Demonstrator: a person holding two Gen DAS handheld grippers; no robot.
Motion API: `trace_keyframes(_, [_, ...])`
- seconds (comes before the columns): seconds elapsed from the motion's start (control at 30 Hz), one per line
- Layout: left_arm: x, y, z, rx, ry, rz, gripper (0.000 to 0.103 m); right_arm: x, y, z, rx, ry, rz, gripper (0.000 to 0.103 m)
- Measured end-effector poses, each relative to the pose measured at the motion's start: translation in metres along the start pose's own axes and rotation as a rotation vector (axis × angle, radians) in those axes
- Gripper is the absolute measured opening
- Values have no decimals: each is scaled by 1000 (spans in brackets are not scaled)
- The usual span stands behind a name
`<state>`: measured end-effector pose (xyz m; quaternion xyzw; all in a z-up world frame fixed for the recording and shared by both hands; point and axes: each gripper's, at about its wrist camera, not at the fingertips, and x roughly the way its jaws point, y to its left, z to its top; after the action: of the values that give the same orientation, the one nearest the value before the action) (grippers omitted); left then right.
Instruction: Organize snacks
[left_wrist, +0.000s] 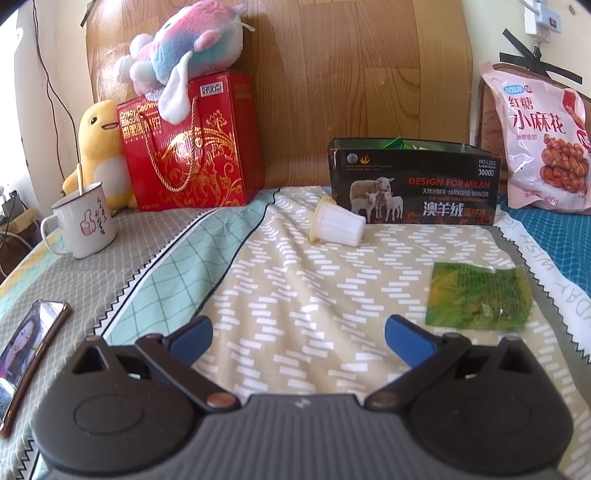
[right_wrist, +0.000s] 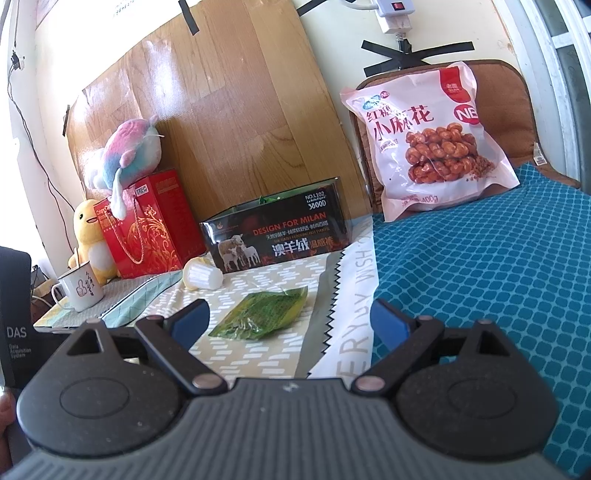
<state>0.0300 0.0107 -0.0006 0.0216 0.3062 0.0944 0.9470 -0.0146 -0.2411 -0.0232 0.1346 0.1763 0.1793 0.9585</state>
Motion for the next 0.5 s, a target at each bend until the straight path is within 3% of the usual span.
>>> trace_keyframes(0.5, [6, 1, 1, -5, 39, -42, 103, 6, 4, -1, -26, 42, 12, 96])
